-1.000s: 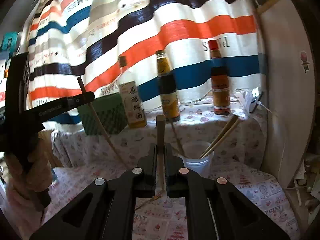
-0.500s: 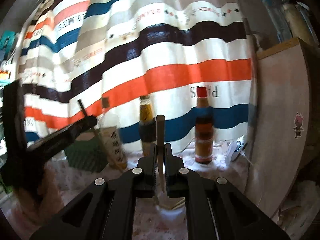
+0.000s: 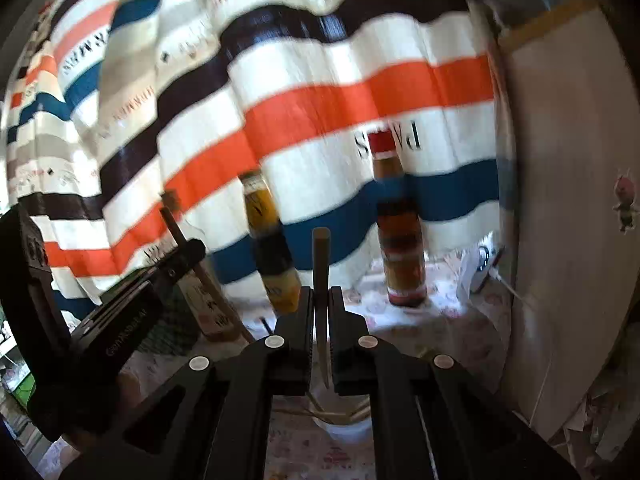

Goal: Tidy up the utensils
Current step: 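Lower the chopsticks into the clear cup and open both tools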

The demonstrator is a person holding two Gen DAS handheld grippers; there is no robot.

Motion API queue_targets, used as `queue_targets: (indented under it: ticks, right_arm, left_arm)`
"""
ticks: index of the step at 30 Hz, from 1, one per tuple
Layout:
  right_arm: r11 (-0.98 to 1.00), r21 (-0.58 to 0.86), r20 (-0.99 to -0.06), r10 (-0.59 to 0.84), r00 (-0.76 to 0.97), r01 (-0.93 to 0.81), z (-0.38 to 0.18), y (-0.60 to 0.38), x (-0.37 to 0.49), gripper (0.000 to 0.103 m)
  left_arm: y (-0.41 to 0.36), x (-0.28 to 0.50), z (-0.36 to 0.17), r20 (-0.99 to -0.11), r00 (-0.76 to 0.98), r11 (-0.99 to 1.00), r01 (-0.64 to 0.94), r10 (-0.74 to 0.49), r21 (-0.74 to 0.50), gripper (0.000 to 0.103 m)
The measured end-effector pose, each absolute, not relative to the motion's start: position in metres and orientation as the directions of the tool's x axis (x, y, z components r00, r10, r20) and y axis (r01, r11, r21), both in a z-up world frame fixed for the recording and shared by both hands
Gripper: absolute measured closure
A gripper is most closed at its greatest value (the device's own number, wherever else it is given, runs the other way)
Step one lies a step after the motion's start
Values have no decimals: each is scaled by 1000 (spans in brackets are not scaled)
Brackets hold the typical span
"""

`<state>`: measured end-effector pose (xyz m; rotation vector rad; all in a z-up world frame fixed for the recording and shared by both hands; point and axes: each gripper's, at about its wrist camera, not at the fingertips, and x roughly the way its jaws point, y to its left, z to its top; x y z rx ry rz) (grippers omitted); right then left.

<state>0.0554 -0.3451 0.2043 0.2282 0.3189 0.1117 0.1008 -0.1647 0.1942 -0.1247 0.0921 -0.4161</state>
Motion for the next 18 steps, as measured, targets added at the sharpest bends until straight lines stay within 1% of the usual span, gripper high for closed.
queue_targets:
  ticks: [6,8,14,16,18]
  right_arm:
    - [956,291,-445,152,883,-18,179,-359,91,95]
    - [956,291,-483,117,868,33,172,-364,99,95]
    - [958,286,-516,134,846,22,162,-365,109,95]
    - [962,273,-530,132,838,22,159,-363,113,95]
    - [961,276,-546,137,826,23,154,-362,118,95]
  left_arm:
    - [-173,124,158,-126,902,907,395,-412,-144,97]
    - [-177,129,151,-151,895,906,403,-419,-130,97]
    - [-185,130,141,-196,890,911,403,-412,-82,96]
    - [-187,133,138,-223,906,933,356,-360,-59,95]
    - [-187,140,131,-258,900,935,349,-351,-55,95]
